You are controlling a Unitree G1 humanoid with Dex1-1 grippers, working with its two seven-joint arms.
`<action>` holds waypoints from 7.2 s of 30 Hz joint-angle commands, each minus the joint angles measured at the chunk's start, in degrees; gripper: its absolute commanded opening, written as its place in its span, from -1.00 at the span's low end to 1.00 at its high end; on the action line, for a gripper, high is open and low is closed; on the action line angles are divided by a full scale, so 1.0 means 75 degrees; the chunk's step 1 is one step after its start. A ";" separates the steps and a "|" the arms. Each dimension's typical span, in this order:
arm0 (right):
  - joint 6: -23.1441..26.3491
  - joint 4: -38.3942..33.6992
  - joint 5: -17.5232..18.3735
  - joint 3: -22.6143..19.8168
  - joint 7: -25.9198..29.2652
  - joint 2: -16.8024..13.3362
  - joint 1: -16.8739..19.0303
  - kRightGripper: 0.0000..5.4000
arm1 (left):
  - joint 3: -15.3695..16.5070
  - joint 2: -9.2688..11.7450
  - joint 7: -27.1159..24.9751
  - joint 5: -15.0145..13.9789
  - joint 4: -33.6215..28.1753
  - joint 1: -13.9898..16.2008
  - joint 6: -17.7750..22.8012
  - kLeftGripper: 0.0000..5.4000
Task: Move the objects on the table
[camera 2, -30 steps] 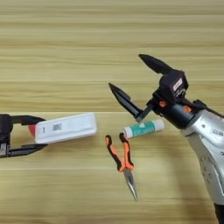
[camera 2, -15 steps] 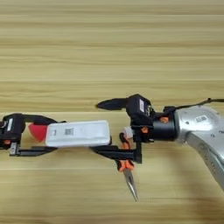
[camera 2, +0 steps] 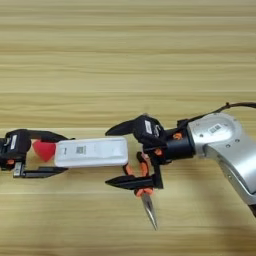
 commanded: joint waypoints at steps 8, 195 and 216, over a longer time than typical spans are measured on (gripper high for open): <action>-0.0066 -0.0049 -0.0141 0.0052 0.0078 0.0097 -0.0039 1.00 | -0.0020 -0.0058 0.0043 0.0027 -0.0051 -0.0019 0.0003 0.06; -0.2931 0.3146 -0.1286 -0.4413 -0.5147 0.2018 0.2533 0.96 | 0.1902 -0.4784 0.9010 0.2359 0.1938 0.0461 -0.1523 1.00; -0.1424 -0.0369 -0.0796 -0.3374 -0.4526 0.1808 0.3549 0.99 | 0.1950 -0.4796 0.9059 0.2254 0.1910 0.0463 -0.1578 1.00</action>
